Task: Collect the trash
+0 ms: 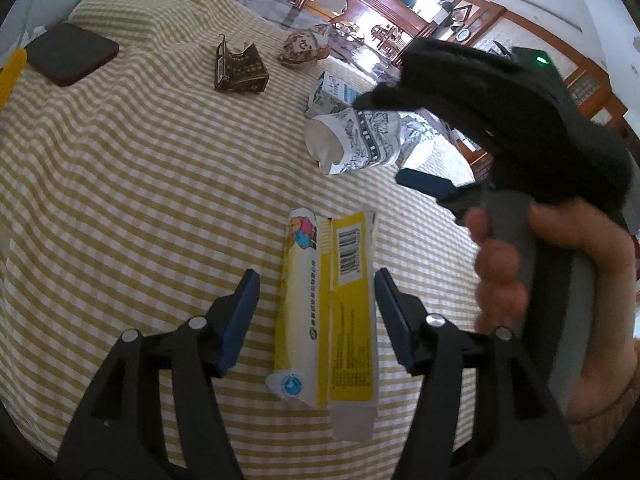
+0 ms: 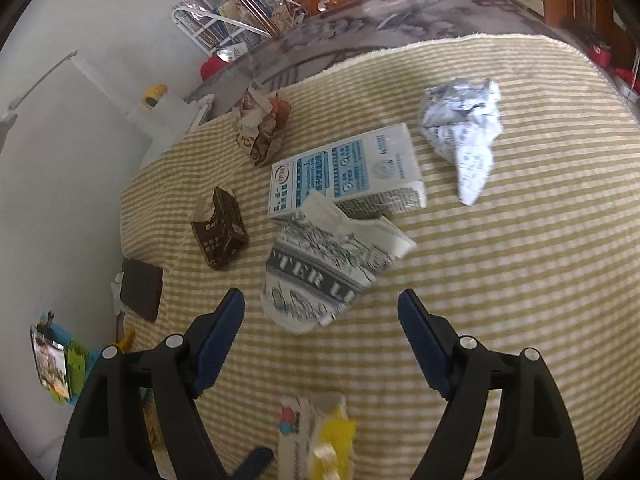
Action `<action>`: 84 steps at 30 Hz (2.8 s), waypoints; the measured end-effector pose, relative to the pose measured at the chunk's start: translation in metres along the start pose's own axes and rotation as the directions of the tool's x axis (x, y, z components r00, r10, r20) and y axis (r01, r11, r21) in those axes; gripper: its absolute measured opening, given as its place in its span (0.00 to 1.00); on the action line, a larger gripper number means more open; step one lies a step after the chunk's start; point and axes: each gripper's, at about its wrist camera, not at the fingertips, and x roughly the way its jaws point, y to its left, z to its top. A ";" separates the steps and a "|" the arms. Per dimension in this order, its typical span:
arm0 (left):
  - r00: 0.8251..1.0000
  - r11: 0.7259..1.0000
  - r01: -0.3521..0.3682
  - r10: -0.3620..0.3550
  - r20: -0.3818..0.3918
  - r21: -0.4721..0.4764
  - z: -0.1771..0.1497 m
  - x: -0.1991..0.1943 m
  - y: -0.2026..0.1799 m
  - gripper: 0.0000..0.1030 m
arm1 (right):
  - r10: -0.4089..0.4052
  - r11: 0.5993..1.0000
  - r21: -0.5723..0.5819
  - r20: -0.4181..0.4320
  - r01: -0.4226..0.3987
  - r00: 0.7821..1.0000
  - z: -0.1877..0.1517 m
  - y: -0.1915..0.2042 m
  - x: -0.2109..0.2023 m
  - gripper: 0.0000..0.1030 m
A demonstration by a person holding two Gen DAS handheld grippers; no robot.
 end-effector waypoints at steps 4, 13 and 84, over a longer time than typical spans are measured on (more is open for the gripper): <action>1.000 0.999 0.002 -0.001 0.014 -0.047 0.001 -0.005 0.009 0.56 | -0.019 0.999 -0.035 -0.026 0.018 0.999 0.008 0.012 0.013 0.75; 1.000 0.996 0.008 -0.006 0.022 -0.085 -0.001 -0.011 0.015 0.56 | -0.104 0.987 -0.137 -0.107 0.089 0.989 0.008 0.025 0.046 0.78; 1.000 0.999 -0.022 0.022 0.004 0.034 -0.001 0.020 -0.008 0.62 | -0.164 0.909 -0.396 -0.058 0.128 0.985 -0.087 -0.061 -0.088 0.52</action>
